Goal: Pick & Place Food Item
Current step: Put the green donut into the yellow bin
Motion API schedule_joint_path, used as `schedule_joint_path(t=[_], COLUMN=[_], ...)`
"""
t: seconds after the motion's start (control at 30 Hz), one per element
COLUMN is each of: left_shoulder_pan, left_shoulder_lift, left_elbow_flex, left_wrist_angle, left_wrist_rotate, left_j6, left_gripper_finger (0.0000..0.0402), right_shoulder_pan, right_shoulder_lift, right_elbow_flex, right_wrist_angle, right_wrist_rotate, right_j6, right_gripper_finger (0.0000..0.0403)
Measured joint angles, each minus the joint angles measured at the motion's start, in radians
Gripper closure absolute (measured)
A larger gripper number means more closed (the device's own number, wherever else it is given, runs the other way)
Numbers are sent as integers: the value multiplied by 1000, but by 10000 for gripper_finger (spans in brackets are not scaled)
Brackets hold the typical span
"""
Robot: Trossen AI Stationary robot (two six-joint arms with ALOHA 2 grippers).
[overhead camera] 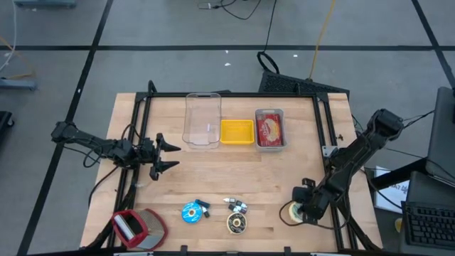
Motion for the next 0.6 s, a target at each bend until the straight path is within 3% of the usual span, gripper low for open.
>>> schedule_joint_path(t=[0.23,0.33,0.6], left_shoulder_pan=[0,0,0], left_shoulder_lift=[0,0,0], left_elbow_flex=[0,0,0], left_wrist_angle=[0,0,5], left_wrist_rotate=[0,0,0], left_j6=[0,0,0], left_gripper_finger=[128,128,128], right_shoulder_pan=[-27,-46,-111], right_shoulder_lift=[-68,-95,-117], right_elbow_flex=[0,0,0], right_wrist_angle=[49,111,363], right_wrist_rotate=[8,62,491], right_j6=[-16,-52,-502], right_gripper_finger=[335,344,346])
